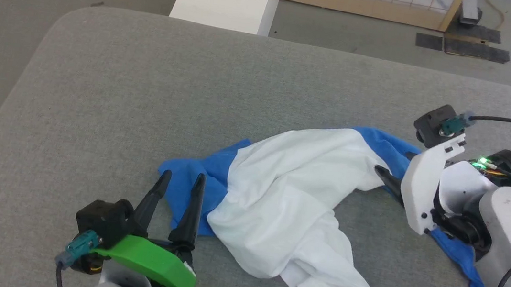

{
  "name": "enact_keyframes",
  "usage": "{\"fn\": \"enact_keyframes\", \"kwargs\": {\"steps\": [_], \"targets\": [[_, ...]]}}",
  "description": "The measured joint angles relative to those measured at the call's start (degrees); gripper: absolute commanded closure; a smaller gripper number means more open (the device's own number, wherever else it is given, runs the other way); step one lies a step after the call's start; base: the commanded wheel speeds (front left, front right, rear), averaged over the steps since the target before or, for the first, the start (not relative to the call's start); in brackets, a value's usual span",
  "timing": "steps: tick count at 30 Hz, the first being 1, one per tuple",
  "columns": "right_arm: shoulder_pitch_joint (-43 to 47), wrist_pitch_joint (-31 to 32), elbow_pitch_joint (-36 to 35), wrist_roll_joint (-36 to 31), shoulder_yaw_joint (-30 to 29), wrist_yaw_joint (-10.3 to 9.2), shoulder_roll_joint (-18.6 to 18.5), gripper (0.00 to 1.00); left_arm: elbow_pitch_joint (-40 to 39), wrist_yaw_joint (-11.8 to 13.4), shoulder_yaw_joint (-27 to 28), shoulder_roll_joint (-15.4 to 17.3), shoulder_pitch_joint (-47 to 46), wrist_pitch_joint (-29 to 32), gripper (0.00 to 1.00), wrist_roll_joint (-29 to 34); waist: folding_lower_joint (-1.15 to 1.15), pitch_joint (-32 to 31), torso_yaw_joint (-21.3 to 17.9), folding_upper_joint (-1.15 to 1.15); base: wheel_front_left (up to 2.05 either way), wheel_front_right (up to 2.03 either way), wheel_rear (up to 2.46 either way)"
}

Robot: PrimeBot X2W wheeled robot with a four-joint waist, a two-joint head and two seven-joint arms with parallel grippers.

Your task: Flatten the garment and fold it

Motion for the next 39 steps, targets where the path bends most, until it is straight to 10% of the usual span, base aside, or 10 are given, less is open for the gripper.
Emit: {"fn": "enact_keyframes", "kwargs": {"steps": [13, 14, 16, 29, 34, 39], "targets": [[-1.8, 1.9, 11.4, -7.3, 1.4, 0.01, -0.5, 0.0, 0.9, -1.0, -0.5, -1.0, -0.7, -0.3, 0.0, 0.0, 0.0, 3.2, 4.9, 0.0, 0.0, 0.0, 0.0], [-2.1, 1.2, 12.4, -7.3, 1.0, 0.02, -0.2, 0.67, 1.0, -1.0, -0.5, -1.0, -0.7, -0.3, 0.0, 0.0, 0.0, 3.5, 5.1, 0.0, 0.0, 0.0, 0.0], [-2.6, 0.2, 13.6, -7.2, 0.3, 0.02, 0.3, 1.0, 1.2, -1.0, -0.5, -1.0, -0.7, -0.3, 0.0, 0.0, 0.0, 3.9, 5.4, 0.0, 0.0, 0.0, 0.0], [1.2, -4.4, 2.5, 3.8, -7.7, 0.02, -3.9, 1.0, 1.0, -0.3, -1.2, 0.7, -0.4, 0.5, 0.0, 0.4, 0.0, 0.8, 2.6, 0.0, 0.0, 0.0, 0.0], [15.5, -1.8, -7.7, 5.6, -17.1, 0.01, -10.4, 1.0, 0.1, 0.1, -1.5, 1.0, 0.9, 1.0, 0.0, 0.4, 0.0, -0.5, 0.7, 0.0, 0.0, 0.0, 0.0], [33.2, 3.7, -17.0, 7.2, -24.4, 0.0, -9.1, 1.0, -0.5, 0.3, -1.6, 1.3, 1.1, 1.3, 0.0, 0.4, 0.0, -0.3, -0.5, 0.0, 0.0, 0.0, 0.0]]}}
